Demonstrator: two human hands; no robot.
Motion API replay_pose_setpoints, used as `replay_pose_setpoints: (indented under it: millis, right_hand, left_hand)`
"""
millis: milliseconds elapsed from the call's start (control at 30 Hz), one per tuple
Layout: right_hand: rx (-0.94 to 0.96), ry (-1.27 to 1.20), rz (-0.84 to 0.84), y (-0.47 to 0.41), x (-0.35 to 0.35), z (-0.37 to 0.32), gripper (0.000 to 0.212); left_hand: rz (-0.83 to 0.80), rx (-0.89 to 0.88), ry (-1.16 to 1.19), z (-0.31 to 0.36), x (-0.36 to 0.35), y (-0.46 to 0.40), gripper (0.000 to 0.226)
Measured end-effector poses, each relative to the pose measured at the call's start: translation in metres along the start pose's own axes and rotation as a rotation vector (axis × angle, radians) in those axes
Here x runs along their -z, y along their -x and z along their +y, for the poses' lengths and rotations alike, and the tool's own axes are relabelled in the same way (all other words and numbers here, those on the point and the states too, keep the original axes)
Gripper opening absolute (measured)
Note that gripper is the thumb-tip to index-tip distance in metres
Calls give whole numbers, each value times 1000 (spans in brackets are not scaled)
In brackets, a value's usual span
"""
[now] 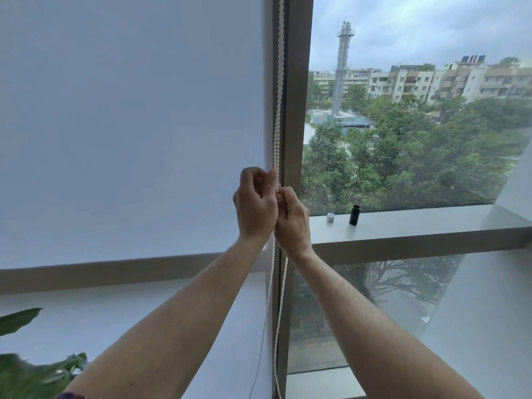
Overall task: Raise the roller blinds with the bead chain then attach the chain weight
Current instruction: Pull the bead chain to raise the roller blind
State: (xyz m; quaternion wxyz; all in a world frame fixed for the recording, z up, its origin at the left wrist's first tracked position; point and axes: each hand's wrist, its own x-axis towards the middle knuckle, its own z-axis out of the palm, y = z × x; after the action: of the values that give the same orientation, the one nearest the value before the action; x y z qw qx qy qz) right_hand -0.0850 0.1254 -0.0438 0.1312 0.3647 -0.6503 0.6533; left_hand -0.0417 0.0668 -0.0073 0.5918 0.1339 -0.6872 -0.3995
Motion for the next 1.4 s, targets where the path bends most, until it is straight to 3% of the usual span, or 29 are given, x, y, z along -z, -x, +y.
replay_pose_setpoints:
  millis: [133, 233, 433, 600, 733, 833, 933, 1067, 1133, 1267, 1400]
  right_hand:
    - [-33, -3, -19, 13, 0, 7, 33]
    - [-52, 19, -14, 30, 1, 14, 45]
    - [-100, 24, -38, 60, 5, 36, 33]
    - [-148, -10, -31, 66, 4, 39, 38]
    - [-153, -92, -140, 64, 5, 36, 37]
    - [-191, -208, -254, 53, 11, 28, 21]
    - [-227, -262, -311, 32, 19, 17, 28]
    - [-287, -336, -166, 7, 33, -5, 27]
    - [-222, -345, -89, -8, 37, -24, 28]
    - [-13, -403, -147, -38, 33, -70, 27]
    - [-35, -506, -119, -53, 24, -90, 29]
  left_hand:
    - [-78, -48, 53, 7, 0, 2, 13]
    - [-23, -126, -6, 9, -2, 7, 14]
    - [-66, -75, 5, 0, -3, 25, 16]
    - [-139, 67, 184, -3, -3, 39, 17]
    - [-180, 131, 230, -2, 2, 37, 24]
    - [-214, 167, 279, -3, 6, 34, 23]
    - [-254, 166, 278, -2, 8, 34, 21]
    - [-244, 157, 258, -1, 9, 36, 21]
    - [-235, 139, 281, -3, 9, 35, 20]
    - [-265, 167, 235, -5, 7, 34, 27]
    - [-287, 187, 268, 1, 5, 39, 35]
